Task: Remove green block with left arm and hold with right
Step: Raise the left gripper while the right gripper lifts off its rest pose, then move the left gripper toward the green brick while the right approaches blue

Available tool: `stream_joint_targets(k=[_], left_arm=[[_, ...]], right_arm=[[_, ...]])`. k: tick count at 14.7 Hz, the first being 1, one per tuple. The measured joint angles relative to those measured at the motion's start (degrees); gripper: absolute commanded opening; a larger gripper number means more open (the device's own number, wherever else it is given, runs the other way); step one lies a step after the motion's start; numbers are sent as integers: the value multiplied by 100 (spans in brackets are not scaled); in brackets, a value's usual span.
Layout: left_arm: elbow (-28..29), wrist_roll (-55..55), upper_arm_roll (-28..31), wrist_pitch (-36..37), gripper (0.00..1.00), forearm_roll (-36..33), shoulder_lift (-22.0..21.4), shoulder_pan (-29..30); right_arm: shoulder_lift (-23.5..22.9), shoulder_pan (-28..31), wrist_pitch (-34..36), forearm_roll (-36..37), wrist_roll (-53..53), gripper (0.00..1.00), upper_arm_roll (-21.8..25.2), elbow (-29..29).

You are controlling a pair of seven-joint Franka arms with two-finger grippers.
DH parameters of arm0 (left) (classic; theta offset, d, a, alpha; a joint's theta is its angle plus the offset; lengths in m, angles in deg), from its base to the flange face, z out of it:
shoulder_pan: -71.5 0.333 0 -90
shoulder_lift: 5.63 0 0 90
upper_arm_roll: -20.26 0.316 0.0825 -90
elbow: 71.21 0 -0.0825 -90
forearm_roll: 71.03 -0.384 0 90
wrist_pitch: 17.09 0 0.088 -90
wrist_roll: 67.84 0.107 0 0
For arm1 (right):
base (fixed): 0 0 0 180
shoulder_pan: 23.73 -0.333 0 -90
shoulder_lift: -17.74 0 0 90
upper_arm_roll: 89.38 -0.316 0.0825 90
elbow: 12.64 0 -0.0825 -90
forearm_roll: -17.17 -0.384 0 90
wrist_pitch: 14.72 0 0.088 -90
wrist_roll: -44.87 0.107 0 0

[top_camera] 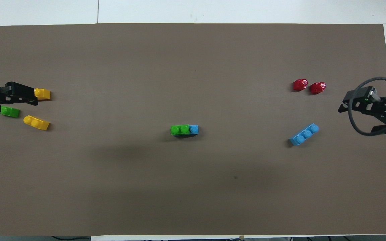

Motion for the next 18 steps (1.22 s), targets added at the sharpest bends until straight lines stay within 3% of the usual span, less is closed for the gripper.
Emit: stream_joint_targets(k=[4, 6, 12, 16, 18], left_arm=[[343, -917, -57, 0, 100, 10, -172, -104], [583, -1718, -79, -5, 100, 11, -284, -368], [1065, -5228, -111, -418, 100, 12, -523, -1362], [1374, -8208, -125, -948, 100, 13, -646, -1987], [1461, -9141, -125, -1085, 100, 13, -677, -2211]], right_arm=[[-2, 2, -116, -732, 2363, 100, 4, 156], [-3, 37, -171, -1351, 2991, 100, 24, 382], [-15, 192, -875, -2934, 3199, 100, 72, 1288], [-154, -297, -1265, -3280, 3171, 100, 32, 1595], [-194, -412, -1330, -3518, 2956, 100, 18, 1775]])
